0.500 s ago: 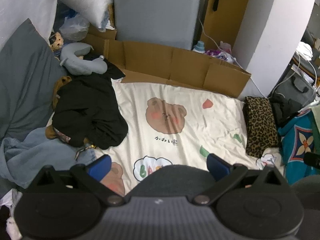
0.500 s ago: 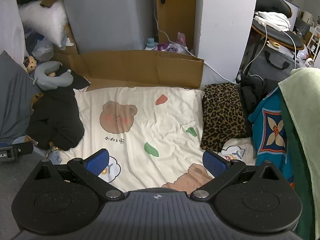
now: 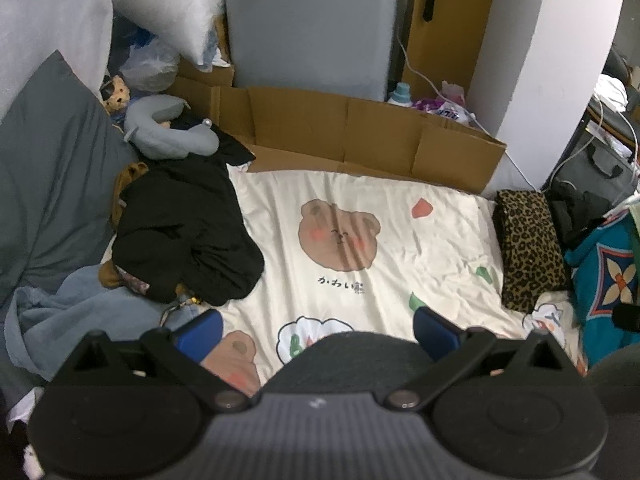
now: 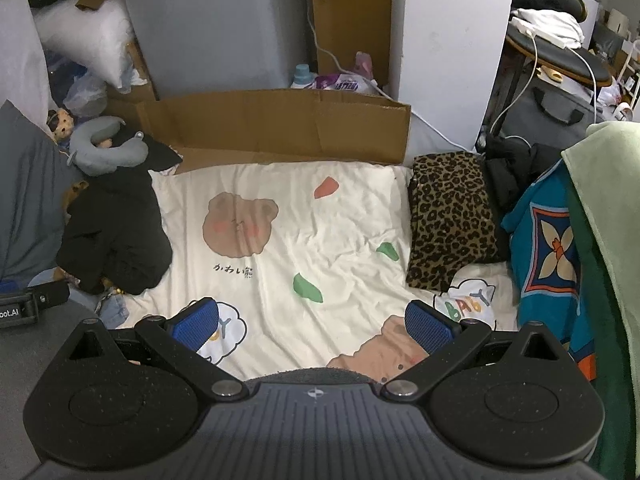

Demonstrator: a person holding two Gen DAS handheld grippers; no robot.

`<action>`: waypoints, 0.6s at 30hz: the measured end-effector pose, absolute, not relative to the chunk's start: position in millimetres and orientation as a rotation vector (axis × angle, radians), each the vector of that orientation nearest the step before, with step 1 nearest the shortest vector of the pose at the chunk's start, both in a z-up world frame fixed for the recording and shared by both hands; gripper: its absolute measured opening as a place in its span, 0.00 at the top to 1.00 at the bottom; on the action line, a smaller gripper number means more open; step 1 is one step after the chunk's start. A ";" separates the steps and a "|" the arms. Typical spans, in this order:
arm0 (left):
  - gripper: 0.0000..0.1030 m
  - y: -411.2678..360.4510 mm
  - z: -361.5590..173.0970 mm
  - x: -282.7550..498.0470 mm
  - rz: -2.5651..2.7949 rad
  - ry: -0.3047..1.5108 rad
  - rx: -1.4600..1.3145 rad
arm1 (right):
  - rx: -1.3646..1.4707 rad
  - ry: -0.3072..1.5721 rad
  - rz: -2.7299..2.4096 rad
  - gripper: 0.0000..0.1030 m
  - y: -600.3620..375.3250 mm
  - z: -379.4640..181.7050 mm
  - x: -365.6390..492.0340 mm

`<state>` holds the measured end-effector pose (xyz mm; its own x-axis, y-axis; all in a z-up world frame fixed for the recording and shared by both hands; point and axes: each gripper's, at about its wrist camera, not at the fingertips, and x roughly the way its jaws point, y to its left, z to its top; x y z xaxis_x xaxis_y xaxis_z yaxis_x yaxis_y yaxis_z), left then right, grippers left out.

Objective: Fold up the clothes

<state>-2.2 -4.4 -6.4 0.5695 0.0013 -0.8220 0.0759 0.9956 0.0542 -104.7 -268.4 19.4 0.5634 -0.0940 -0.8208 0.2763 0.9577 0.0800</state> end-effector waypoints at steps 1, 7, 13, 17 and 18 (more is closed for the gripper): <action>0.01 -5.0 -6.7 -1.6 -0.043 0.965 0.085 | 0.204 0.947 -0.223 0.01 -268.2 19.5 -104.7; 0.01 -1.8 -5.9 -0.7 -0.043 0.966 0.071 | 0.177 0.926 -0.227 0.01 -263.0 21.9 -105.8; 0.01 1.2 -6.9 -2.6 -0.045 0.966 0.073 | 0.192 0.912 -0.223 0.01 -264.8 22.0 -109.0; 0.01 2.9 -7.2 -3.4 -0.054 0.972 0.061 | 0.201 0.901 -0.226 0.01 -266.2 23.5 -110.1; 0.01 3.2 -6.7 -2.6 -0.054 0.973 0.062 | 0.201 0.901 -0.226 0.01 -266.4 23.8 -109.9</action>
<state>-2.6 3.2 -6.7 0.5617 -0.0182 -0.8271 0.0739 0.9969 0.0283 -109.9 -266.4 23.8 0.6005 -0.1092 -0.7921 0.2771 0.9577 0.0781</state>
